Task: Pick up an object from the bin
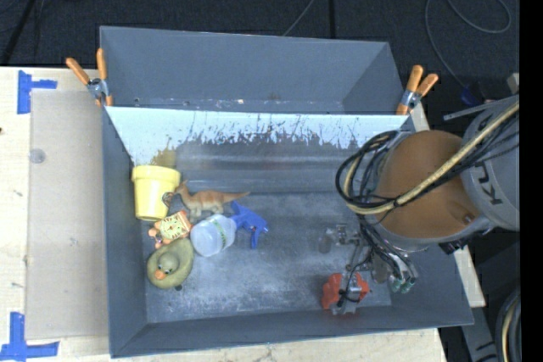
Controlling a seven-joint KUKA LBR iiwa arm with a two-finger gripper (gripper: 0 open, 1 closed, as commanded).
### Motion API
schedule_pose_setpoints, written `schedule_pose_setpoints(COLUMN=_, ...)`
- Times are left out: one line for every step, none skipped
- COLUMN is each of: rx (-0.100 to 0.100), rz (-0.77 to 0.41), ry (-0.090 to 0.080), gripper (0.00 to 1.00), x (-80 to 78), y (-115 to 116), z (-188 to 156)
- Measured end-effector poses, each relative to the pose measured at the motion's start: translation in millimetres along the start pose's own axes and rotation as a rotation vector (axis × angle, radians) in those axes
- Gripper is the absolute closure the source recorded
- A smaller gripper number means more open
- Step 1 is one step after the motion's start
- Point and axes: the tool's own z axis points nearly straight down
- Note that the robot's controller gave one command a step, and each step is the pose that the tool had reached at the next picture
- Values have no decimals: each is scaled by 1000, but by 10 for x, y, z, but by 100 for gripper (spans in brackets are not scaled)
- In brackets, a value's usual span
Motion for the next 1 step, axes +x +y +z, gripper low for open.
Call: schedule_pose_setpoints(rx=0, rz=0, ry=-4, gripper=0, x=-8, y=0, z=-21)
